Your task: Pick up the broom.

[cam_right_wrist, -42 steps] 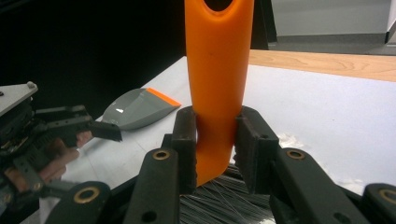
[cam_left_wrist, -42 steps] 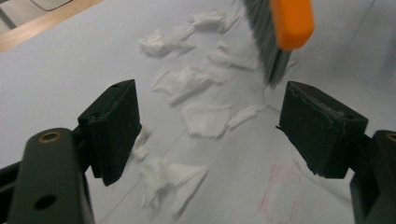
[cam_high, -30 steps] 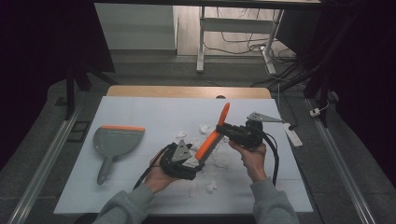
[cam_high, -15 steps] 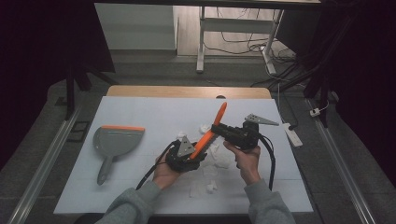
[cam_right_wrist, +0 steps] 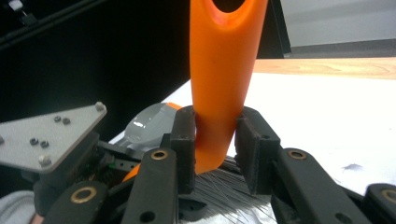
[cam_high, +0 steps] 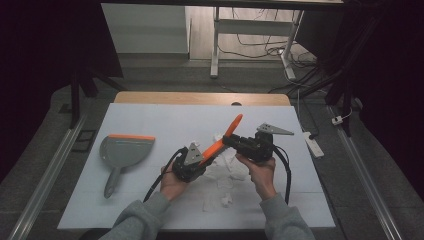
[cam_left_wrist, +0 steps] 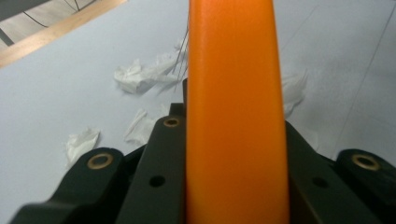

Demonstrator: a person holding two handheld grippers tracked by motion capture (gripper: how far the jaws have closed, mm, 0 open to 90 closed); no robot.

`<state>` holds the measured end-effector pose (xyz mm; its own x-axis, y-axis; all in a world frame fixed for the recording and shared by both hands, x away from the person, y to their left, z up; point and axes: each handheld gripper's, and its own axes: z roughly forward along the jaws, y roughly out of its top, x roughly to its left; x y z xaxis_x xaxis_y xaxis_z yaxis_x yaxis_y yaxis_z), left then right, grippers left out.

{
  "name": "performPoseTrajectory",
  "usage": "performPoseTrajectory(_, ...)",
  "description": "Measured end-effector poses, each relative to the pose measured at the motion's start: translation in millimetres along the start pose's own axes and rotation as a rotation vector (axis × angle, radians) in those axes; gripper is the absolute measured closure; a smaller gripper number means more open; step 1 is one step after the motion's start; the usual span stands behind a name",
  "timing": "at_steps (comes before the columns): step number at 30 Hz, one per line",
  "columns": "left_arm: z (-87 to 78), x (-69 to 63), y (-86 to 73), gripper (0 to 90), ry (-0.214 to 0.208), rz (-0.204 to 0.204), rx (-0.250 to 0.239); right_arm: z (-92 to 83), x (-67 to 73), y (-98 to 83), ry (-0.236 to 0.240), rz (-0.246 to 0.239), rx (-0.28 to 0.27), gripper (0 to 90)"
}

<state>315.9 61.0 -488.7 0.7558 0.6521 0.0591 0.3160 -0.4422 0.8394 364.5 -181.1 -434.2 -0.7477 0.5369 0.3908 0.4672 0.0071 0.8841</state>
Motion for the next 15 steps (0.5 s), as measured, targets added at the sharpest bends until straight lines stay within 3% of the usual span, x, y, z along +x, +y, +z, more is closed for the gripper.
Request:
performPoseTrajectory(4, -6.9, 5.3, -1.4, 80.7, -0.008, 0.004, 0.020, 0.9, 2.2, -0.1, -0.017, -0.033, 0.015, 59.5)
performPoseTrajectory(7, -22.5, 16.7, -2.7, 80.6, -0.023, -0.003, 0.053, -1.9, 6.1, 0.2, -0.040, -0.093, 0.064, 48.3)
performPoseTrajectory(9, -25.8, 18.8, -2.7, 80.7, -0.019, 0.003, 0.066, -4.5, 10.6, -0.2, -0.047, -0.160, 0.111, 45.2)
performPoseTrajectory(10, -28.4, 20.7, -2.7, 80.6, -0.021, 0.006, 0.081, -4.5, 10.6, -0.2, -0.047, -0.160, 0.111, 45.2)
performPoseTrajectory(11, -30.8, 22.8, -2.7, 80.6, -0.028, 0.008, 0.096, -7.9, 15.0, -0.4, -0.054, -0.215, 0.148, 44.0)
performPoseTrajectory(13, -34.4, 26.9, -2.9, 80.6, -0.043, 0.003, 0.118, -9.6, 16.7, -0.4, -0.055, -0.230, 0.164, 43.2)
performPoseTrajectory(15, -37.0, 29.8, -2.4, 80.6, -0.046, 0.016, 0.145, -15.7, 21.3, -0.5, -0.067, -0.280, 0.212, 42.3)
